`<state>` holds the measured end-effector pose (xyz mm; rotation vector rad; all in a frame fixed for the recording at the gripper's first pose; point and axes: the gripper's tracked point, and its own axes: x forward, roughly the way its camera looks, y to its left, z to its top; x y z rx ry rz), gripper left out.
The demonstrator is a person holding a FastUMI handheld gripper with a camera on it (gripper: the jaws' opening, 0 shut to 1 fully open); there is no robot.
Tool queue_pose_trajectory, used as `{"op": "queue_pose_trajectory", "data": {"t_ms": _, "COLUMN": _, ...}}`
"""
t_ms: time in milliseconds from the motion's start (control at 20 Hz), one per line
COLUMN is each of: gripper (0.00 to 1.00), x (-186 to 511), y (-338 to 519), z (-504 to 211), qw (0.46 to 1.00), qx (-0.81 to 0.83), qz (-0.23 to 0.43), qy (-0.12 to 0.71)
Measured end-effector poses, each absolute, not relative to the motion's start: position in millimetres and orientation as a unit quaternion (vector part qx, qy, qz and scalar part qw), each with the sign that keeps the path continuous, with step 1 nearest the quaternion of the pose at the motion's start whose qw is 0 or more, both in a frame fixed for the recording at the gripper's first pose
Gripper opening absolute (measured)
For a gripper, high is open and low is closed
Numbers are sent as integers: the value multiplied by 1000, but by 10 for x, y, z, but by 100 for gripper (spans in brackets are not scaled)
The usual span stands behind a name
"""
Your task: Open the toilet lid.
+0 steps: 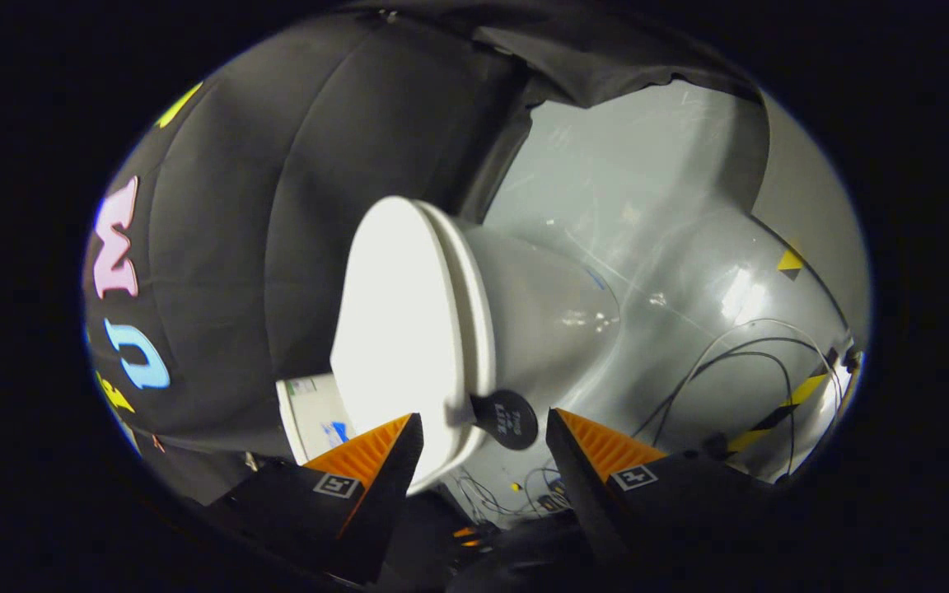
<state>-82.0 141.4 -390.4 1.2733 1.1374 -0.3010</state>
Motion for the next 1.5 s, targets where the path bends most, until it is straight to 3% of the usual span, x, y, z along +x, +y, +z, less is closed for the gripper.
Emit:
{"op": "queue_pose_trajectory", "data": {"t_ms": 200, "gripper": 90, "x": -816, "y": 1386, "z": -3965, "qw": 661, "qx": 539, "qz": -125, "qy": 507}}
{"op": "queue_pose_trajectory", "data": {"t_ms": 350, "gripper": 35, "x": -801, "y": 1260, "z": -4085, "qw": 665, "qx": 527, "qz": -155, "qy": 506}}
{"op": "queue_pose_trajectory", "data": {"t_ms": 800, "gripper": 35, "x": -817, "y": 1320, "z": -4148, "qw": 666, "qx": 517, "qz": -126, "qy": 522}}
{"op": "queue_pose_trajectory", "data": {"t_ms": 850, "gripper": 14, "x": -746, "y": 1307, "z": -4170, "qw": 666, "qx": 515, "qz": -125, "qy": 525}}
{"op": "queue_pose_trajectory", "data": {"t_ms": 1500, "gripper": 14, "x": -719, "y": 1350, "z": -3785, "qw": 728, "qx": 416, "qz": -97, "qy": 536}}
